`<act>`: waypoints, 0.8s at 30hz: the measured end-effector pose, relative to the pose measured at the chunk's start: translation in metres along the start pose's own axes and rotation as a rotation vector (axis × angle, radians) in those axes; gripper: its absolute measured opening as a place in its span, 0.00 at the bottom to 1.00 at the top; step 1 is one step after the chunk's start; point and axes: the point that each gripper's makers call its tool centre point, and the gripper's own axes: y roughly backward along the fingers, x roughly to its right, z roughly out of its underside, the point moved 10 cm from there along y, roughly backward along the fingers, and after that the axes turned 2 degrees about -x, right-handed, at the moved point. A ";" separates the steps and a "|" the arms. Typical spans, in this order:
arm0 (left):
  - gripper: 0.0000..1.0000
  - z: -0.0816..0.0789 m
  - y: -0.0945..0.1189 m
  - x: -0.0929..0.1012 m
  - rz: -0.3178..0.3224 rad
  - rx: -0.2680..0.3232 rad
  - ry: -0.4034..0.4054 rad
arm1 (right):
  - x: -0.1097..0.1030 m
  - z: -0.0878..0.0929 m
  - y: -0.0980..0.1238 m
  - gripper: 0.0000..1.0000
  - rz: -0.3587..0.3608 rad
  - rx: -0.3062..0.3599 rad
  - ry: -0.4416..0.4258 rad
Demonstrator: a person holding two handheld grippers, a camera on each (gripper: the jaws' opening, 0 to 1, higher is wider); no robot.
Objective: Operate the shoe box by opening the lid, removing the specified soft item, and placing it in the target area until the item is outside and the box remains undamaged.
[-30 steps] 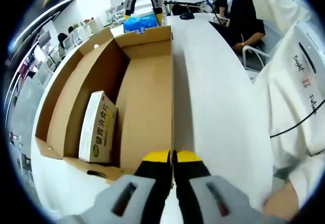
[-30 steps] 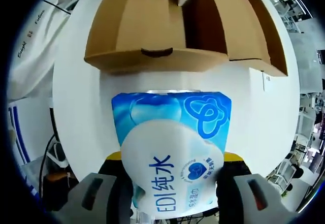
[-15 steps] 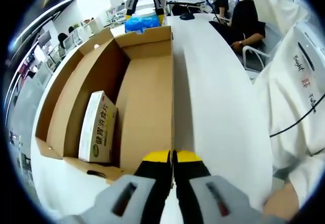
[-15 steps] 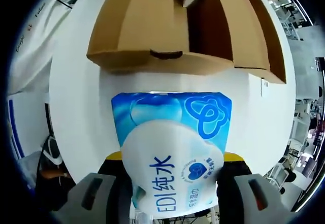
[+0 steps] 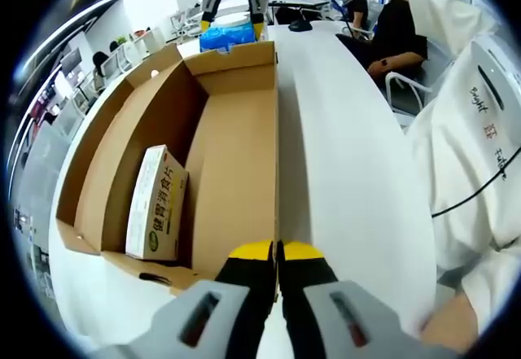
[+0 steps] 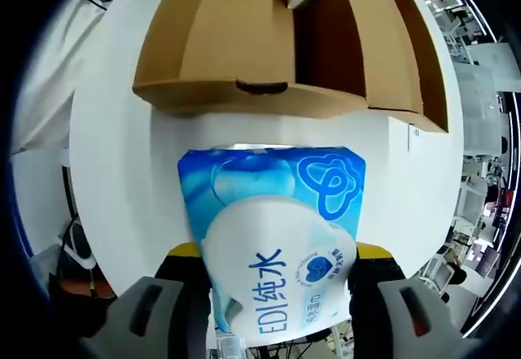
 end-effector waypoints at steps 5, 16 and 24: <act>0.01 0.000 0.000 -0.001 -0.001 0.000 0.000 | -0.003 0.004 0.004 0.69 0.046 0.015 -0.001; 0.01 -0.001 -0.002 -0.002 -0.002 -0.003 0.002 | -0.009 0.005 0.012 0.65 0.102 0.050 -0.079; 0.01 -0.001 -0.002 -0.002 -0.003 -0.002 -0.001 | -0.011 0.005 0.011 0.66 0.132 0.073 -0.086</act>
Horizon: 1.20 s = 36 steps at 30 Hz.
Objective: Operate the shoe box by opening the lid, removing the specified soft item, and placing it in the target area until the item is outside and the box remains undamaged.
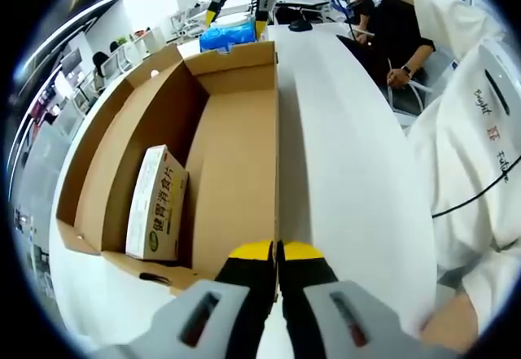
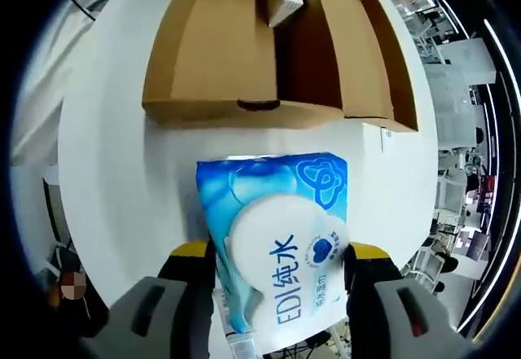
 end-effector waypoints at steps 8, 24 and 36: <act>0.01 0.000 0.000 0.000 0.002 0.006 -0.001 | -0.004 0.001 0.001 0.67 0.024 0.023 -0.014; 0.01 0.000 0.001 0.000 0.001 0.006 -0.001 | -0.013 0.009 -0.001 0.69 0.110 0.112 -0.043; 0.01 0.000 0.001 0.001 0.000 0.008 -0.001 | -0.016 0.017 0.010 0.66 0.126 0.260 -0.232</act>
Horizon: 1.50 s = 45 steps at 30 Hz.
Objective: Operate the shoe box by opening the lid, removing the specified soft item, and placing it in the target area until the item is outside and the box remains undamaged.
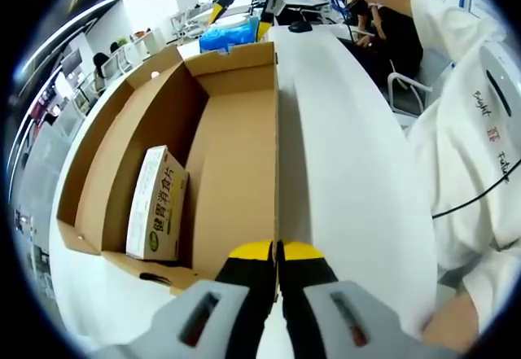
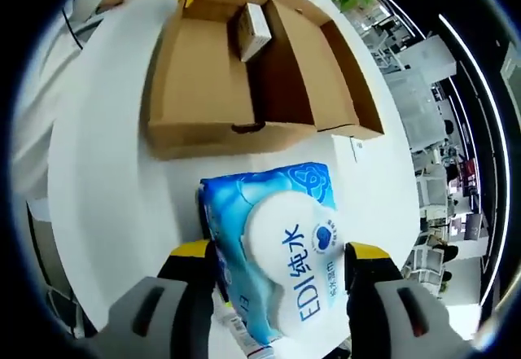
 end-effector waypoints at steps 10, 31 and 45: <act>0.01 0.000 0.000 0.000 0.003 0.004 -0.001 | -0.003 0.008 0.010 0.63 -0.020 0.270 -0.284; 0.01 0.000 0.001 0.001 0.003 0.004 -0.002 | -0.024 -0.004 0.033 0.63 0.060 0.774 -0.648; 0.01 0.000 0.000 0.001 0.001 -0.001 -0.011 | -0.041 -0.005 0.029 0.52 0.124 0.865 -0.755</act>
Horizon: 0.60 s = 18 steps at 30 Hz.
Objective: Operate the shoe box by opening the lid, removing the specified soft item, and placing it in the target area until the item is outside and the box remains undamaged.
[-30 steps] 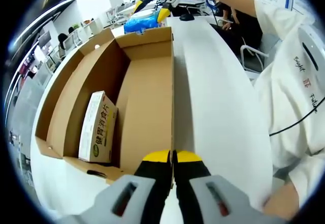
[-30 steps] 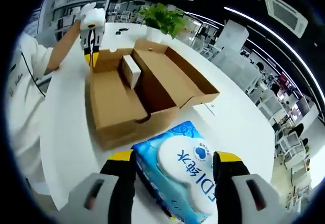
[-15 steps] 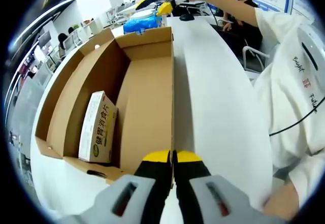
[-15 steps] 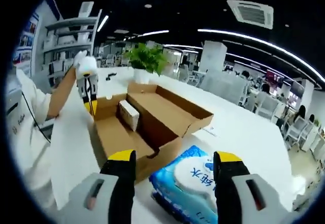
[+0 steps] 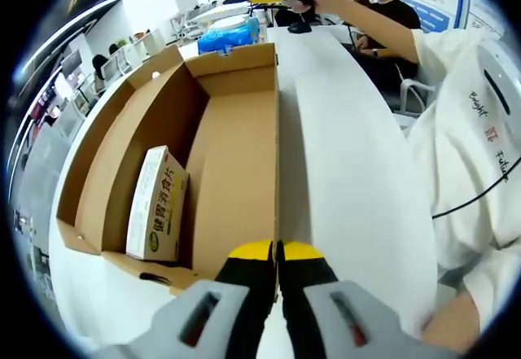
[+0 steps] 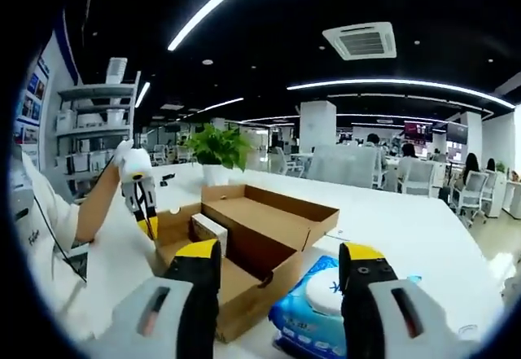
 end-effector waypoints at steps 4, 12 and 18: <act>0.01 0.000 0.000 0.000 0.001 0.000 0.007 | -0.005 0.001 -0.004 0.48 0.047 0.003 -0.003; 0.01 0.002 0.001 -0.001 0.004 0.005 0.006 | -0.030 -0.001 -0.006 0.42 0.128 0.132 -0.135; 0.01 0.002 0.001 -0.001 0.011 0.006 -0.009 | -0.039 0.001 -0.015 0.49 0.122 0.082 -0.036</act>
